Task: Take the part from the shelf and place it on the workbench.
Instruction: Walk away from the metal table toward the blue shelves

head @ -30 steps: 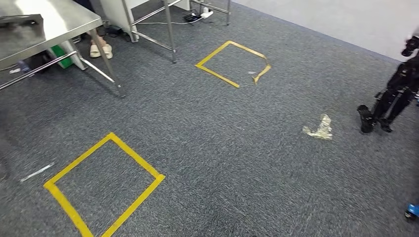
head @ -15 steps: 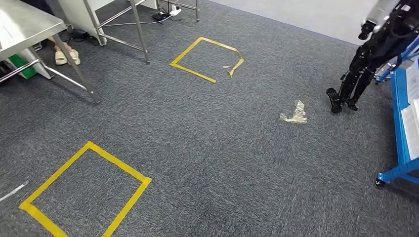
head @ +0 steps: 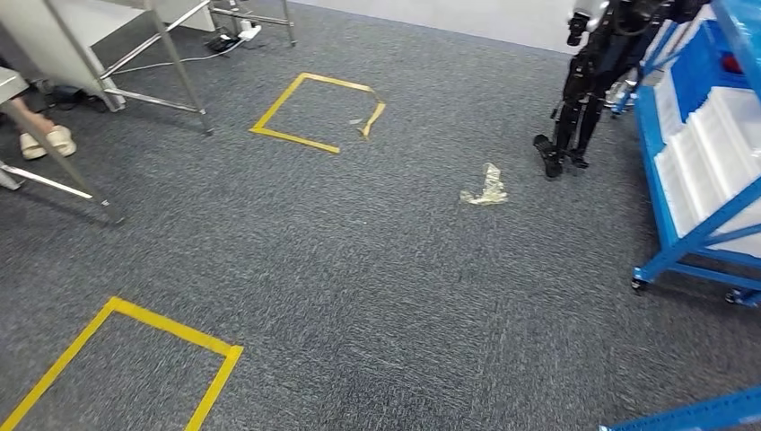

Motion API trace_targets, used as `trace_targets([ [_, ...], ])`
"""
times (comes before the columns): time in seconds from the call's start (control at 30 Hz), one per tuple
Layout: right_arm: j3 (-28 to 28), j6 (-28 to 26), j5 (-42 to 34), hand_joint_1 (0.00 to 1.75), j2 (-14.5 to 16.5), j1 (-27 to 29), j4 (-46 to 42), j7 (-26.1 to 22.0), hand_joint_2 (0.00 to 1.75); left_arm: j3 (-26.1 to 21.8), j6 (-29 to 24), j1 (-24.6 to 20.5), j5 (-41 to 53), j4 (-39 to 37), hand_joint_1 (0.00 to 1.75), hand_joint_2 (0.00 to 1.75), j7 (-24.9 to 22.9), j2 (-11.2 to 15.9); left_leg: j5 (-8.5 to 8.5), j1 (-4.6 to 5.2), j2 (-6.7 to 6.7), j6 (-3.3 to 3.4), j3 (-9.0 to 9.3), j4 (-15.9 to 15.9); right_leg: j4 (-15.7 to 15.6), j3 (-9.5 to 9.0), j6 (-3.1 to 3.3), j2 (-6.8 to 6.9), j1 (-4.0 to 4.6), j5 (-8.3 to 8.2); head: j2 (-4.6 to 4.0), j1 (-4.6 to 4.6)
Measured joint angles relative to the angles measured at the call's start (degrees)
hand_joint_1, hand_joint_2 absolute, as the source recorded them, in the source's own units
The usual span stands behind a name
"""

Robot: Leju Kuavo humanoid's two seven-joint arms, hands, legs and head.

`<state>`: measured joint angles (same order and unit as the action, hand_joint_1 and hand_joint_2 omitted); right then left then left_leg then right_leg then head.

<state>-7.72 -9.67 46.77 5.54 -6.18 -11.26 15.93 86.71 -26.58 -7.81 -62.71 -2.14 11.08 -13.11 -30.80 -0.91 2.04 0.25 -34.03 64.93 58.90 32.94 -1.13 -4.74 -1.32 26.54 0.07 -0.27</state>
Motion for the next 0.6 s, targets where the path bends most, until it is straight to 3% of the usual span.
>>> trace_targets([
  [0.07,-0.07,-0.1,-0.03,0.0,-0.01,-0.06,-0.02,0.0,0.0,0.03,0.07,-0.16,0.09,0.02,0.0,0.0,-0.13,-0.05,1.23,-0.18,1.88,0.07,1.81,-4.06,0.47,0.47,-0.5,-1.1,0.2,0.1,0.0,0.05],
  [0.1,-0.16,-0.21,-0.08,0.0,-0.01,-0.02,-0.03,0.0,0.0,0.08,0.08,-0.21,0.16,0.02,0.0,0.0,-0.33,-0.08,1.15,-0.04,2.18,0.31,1.98,-4.58,0.52,0.75,-0.88,-1.57,0.27,0.05,0.0,0.07],
  [0.17,-0.51,-0.45,-0.21,0.0,0.0,0.28,-0.04,-0.01,0.0,0.31,0.09,-0.19,0.39,0.02,0.0,0.0,-0.81,-0.1,1.47,0.26,1.1,1.18,1.97,-4.81,0.4,1.37,-1.67,-2.02,0.15,-0.18,0.0,0.13],
  [0.23,-0.97,-0.57,-0.3,0.0,0.05,0.5,-0.05,-0.06,0.0,0.67,0.1,-0.12,0.56,0.02,0.0,0.0,-1.11,-0.13,1.79,0.27,-0.21,2.13,2.1,-5.24,2.79,2.9,-2.05,0.34,0.26,0.96,0.0,0.28],
  [0.3,-1.34,-0.61,-0.25,0.0,0.15,0.39,-0.06,-0.27,0.0,0.93,0.11,0.04,0.59,0.02,0.0,0.0,-1.3,-0.14,1.83,0.32,-1.75,2.69,2.1,-5.46,9.6,6.34,-1.93,3.29,0.38,4.02,0.0,0.47],
  [0.37,-1.59,-0.61,0.0,0.0,0.21,0.34,-0.07,-0.49,0.0,1.17,0.1,0.17,0.59,0.0,0.0,0.0,-1.45,-0.14,1.76,0.43,-3.28,2.86,2.03,-5.45,16.28,9.7,-2.08,3.98,0.35,6.4,0.0,0.52],
  [0.4,-1.69,-0.6,0.23,0.0,0.2,0.41,-0.07,-0.56,0.0,1.33,0.13,0.22,0.57,-0.02,0.0,0.0,-1.48,-0.14,1.71,0.46,-3.96,2.88,2.04,-5.45,16.94,9.96,-2.39,4.13,0.32,6.39,0.0,0.53],
  [0.43,-1.78,-0.57,0.53,0.0,0.19,0.46,-0.08,-0.6,0.0,1.46,0.18,0.28,0.46,-0.04,0.0,0.0,-1.45,-0.14,1.65,0.47,-4.61,2.84,2.1,-5.45,15.16,8.97,-2.8,4.41,0.3,5.53,0.0,0.54],
  [0.5,-1.87,-0.5,1.2,0.0,0.15,0.35,-0.14,-0.62,0.0,1.58,0.28,0.39,0.2,-0.08,0.0,0.0,-1.25,-0.14,1.46,0.53,-5.76,2.6,2.34,-5.45,6.82,4.46,-3.35,6.41,0.38,2.65,0.0,0.56],
  [0.53,-1.87,-0.46,1.45,0.0,0.15,0.15,-0.19,-0.62,0.0,1.6,0.29,0.46,0.05,-0.1,0.0,0.0,-1.14,-0.14,1.27,0.69,-6.27,2.33,2.48,-5.43,3.19,2.45,-3.23,7.57,0.63,1.43,0.0,0.57],
  [0.6,-1.88,-0.39,1.75,0.0,0.17,-0.27,-0.28,-0.58,0.0,1.61,0.29,0.56,-0.05,-0.21,0.0,0.0,-0.99,-0.14,0.98,1.03,-7.25,1.78,2.83,-5.53,0.24,0.88,-2.32,8.58,1.14,0.29,0.0,0.52],
])
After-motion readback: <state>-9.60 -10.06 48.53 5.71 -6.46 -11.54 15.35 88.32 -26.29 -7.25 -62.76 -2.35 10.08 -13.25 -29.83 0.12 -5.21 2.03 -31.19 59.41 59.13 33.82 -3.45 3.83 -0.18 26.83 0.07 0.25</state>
